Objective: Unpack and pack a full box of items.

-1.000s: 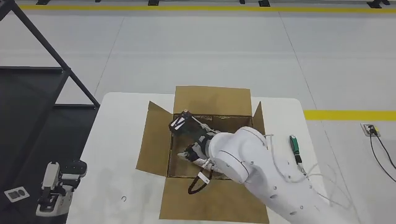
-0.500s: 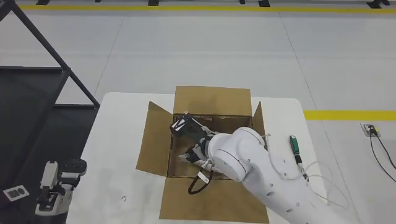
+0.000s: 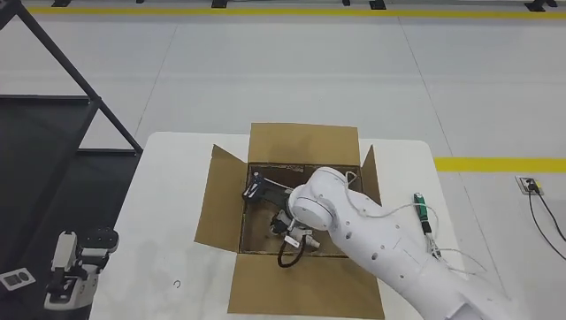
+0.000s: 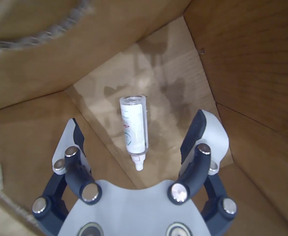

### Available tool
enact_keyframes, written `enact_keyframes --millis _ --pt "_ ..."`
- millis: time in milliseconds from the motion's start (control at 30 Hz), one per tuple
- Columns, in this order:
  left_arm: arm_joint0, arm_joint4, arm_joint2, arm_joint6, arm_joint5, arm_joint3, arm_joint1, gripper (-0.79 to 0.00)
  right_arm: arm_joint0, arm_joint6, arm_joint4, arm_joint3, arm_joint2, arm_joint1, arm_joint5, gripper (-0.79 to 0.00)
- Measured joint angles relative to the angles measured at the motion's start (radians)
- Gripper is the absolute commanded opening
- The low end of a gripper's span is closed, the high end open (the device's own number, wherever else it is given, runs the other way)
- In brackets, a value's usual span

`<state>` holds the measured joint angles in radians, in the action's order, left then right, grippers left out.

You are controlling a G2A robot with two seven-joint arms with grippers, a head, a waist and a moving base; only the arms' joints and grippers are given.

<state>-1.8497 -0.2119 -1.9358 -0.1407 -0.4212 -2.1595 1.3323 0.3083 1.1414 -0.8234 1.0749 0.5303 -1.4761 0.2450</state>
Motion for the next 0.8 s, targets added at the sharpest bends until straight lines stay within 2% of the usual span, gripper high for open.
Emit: enact_keyframes --millis 300,333,433,467,500,700,800 --pt "-0.001 0.008 0.001 0.001 -0.001 -0.004 0.002 0.0 -0.027 0.004 0.003 -0.166 -0.055 -0.056 0.013 0.0" --pt "-0.001 0.01 0.002 0.001 0.0 -0.004 0.003 0.0 -0.028 0.004 0.004 -0.175 -0.057 -0.06 0.017 -0.037" --pt "0.003 0.017 0.007 0.0 0.002 -0.005 0.003 0.0 -0.033 0.007 0.001 -0.195 -0.061 -0.069 0.023 -0.222" --pt "0.004 0.02 0.009 0.001 0.002 -0.005 0.003 0.0 -0.034 0.01 -0.003 -0.199 -0.062 -0.072 0.024 -0.363" --pt "0.004 0.023 0.011 0.001 0.003 -0.005 0.004 0.0 -0.034 0.013 -0.007 -0.201 -0.062 -0.074 0.025 -0.406" --pt "0.004 0.032 0.014 0.003 0.003 -0.007 0.005 0.0 -0.031 0.031 -0.022 -0.215 -0.061 -0.081 0.031 -0.529" --pt "0.003 0.034 0.013 0.005 0.003 -0.008 0.006 0.0 -0.029 0.033 -0.023 -0.221 -0.056 -0.083 0.038 -0.551"
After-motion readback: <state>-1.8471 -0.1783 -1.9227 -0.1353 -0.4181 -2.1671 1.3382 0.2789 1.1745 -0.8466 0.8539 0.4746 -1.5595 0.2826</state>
